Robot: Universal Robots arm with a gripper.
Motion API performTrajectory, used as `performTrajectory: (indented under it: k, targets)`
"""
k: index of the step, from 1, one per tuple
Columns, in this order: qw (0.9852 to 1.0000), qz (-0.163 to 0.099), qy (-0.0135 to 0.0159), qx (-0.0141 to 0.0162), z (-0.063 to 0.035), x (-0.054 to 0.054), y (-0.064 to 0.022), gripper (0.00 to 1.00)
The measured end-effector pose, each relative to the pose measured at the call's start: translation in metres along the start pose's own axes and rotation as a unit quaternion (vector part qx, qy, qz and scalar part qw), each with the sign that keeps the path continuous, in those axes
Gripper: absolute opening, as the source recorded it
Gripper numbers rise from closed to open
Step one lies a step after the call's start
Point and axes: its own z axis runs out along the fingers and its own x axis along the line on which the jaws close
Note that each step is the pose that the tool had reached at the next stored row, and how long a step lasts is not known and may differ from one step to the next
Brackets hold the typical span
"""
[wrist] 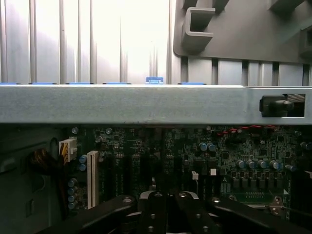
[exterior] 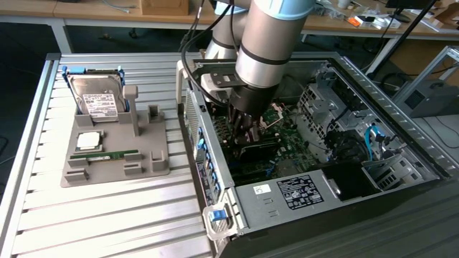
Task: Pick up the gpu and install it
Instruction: 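Press down on the gpu until it lock into place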
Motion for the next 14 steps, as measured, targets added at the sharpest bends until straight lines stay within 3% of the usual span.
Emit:
performTrajectory:
  k: [14]
  targets:
    - [1.0000, 0.000, -0.0005, 0.0003, 0.0022, 0.0018, -0.0001, 0.11]
